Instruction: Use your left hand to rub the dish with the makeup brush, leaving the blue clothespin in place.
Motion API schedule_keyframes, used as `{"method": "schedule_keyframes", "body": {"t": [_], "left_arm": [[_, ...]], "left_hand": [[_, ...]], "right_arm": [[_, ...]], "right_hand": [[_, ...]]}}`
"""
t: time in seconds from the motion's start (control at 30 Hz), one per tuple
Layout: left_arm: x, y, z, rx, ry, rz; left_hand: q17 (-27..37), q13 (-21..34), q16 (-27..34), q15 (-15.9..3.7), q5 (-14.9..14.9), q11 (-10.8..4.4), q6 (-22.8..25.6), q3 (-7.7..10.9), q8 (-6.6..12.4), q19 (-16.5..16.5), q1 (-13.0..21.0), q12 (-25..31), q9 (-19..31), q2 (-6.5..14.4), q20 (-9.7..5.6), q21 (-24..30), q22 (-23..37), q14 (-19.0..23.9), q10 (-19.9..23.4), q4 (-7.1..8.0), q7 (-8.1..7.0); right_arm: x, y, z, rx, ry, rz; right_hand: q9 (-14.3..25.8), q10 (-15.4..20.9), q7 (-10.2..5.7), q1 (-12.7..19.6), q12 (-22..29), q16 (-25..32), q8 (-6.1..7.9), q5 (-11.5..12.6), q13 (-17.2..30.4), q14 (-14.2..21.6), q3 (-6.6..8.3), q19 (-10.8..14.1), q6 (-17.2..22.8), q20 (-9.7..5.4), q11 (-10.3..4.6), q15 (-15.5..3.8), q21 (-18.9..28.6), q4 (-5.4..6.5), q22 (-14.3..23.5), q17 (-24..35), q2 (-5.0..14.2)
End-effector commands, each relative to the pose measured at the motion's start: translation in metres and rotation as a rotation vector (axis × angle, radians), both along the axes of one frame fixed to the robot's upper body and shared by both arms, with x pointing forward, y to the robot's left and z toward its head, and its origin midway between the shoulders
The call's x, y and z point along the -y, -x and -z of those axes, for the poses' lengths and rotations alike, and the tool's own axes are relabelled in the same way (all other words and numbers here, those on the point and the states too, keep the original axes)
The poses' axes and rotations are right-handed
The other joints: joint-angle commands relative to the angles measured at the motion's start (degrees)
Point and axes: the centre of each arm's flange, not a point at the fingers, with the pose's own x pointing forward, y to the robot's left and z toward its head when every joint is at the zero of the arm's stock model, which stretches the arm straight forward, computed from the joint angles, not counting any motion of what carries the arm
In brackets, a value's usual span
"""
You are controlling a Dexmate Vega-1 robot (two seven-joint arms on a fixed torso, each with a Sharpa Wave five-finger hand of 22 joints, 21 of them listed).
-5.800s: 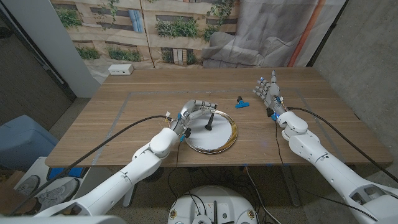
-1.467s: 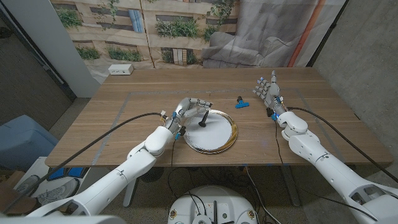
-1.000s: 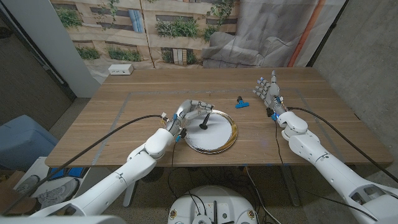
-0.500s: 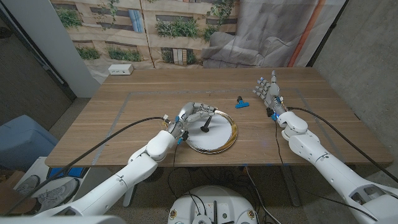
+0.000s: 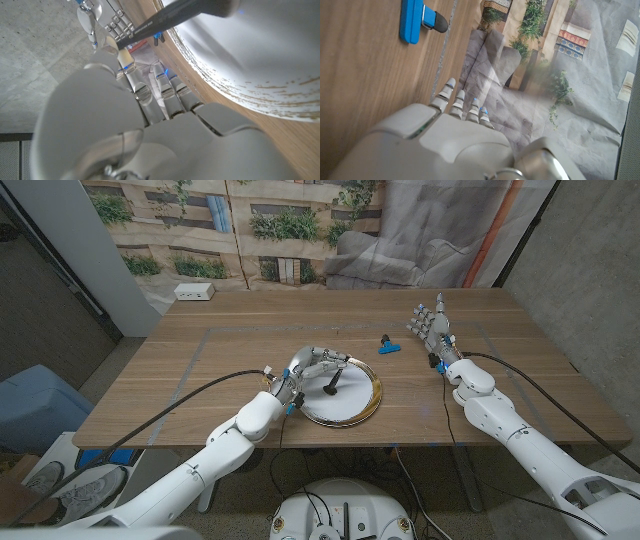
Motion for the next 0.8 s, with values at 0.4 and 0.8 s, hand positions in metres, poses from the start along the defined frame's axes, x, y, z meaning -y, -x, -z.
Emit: {"method": "schedule_keyframes", "body": {"t": [0.4, 0.8], "left_arm": [[-0.004, 0.004, -0.013, 0.022, 0.022, -0.01], [-0.012, 0.005, -0.027, 0.06, 0.037, -0.043]], "left_hand": [[0.21, 0.23, 0.3, -9.45, 0.38, -0.21, 0.07, -0.31, 0.15, -0.31, 0.21, 0.31, 0.18, 0.72, -1.53, 0.07, 0.21, 0.41, 0.42, 0.07, 0.05], [0.2, 0.23, 0.29, -9.46, 0.4, -0.21, 0.08, -0.42, 0.15, -0.35, 0.29, 0.31, 0.18, 0.74, -1.55, 0.06, 0.21, 0.45, 0.42, 0.04, 0.22]], "right_arm": [[0.0, 0.0, 0.0, 0.0, 0.0, 0.0], [0.0, 0.0, 0.0, 0.0, 0.0, 0.0]], "right_hand": [[0.1, -0.41, -0.02, -0.23, 0.32, 0.13, 0.27, 0.41, 0.18, -0.23, -0.2, -0.07, -0.51, 0.27, 0.14, 0.35, 0.38, 0.44, 0.33, 0.06, 6.12], [0.1, -0.24, -0.01, -0.23, 0.39, 0.14, 0.28, 0.41, 0.19, -0.2, -0.2, -0.08, -0.49, 0.26, 0.17, 0.3, 0.37, 0.44, 0.33, 0.06, 6.11]]}}
